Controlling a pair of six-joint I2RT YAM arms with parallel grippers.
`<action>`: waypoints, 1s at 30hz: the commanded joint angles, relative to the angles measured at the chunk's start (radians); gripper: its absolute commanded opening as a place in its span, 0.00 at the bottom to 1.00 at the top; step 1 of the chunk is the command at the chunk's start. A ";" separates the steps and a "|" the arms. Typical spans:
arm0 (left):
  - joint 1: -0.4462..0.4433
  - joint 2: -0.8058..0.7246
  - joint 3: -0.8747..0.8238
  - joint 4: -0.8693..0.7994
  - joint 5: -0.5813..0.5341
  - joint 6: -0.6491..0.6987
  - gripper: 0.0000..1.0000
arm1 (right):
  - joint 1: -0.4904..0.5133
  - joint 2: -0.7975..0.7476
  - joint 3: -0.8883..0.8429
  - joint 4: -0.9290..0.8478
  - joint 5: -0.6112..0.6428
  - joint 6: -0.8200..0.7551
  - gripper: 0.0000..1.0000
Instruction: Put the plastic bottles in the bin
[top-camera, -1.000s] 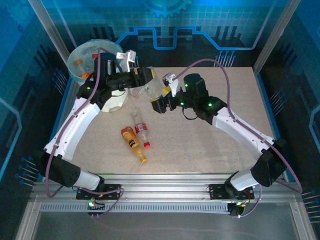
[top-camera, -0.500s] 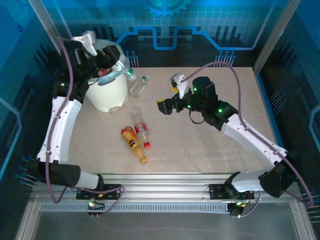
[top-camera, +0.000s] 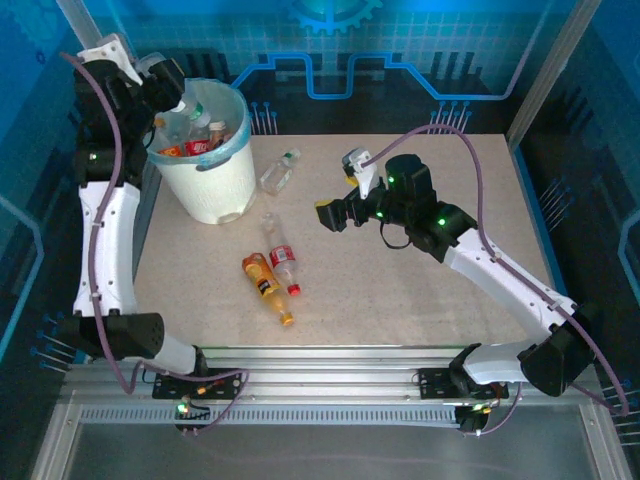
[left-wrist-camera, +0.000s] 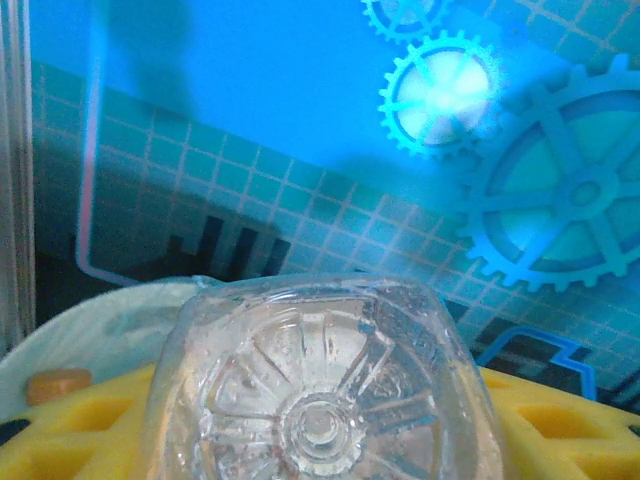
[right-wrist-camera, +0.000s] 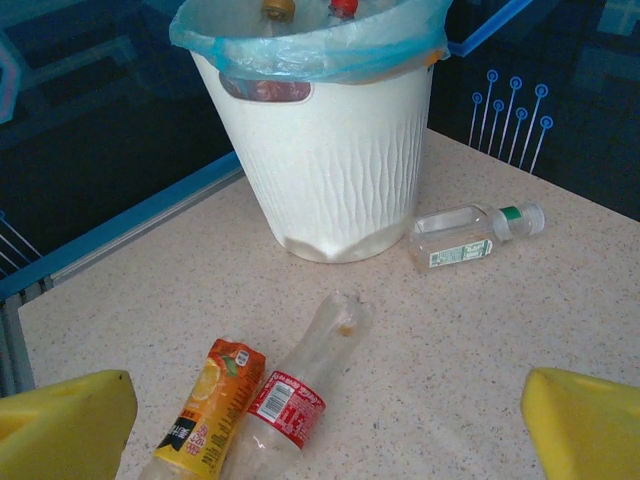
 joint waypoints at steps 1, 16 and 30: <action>0.012 0.069 0.055 -0.067 -0.031 0.081 0.44 | -0.010 0.008 0.017 -0.027 0.009 -0.021 1.00; 0.012 0.239 0.095 -0.171 0.035 0.132 0.46 | -0.009 0.062 0.074 -0.081 -0.045 -0.025 1.00; -0.011 0.398 0.198 -0.254 0.175 0.133 0.66 | 0.004 0.092 0.085 -0.089 -0.078 -0.016 0.98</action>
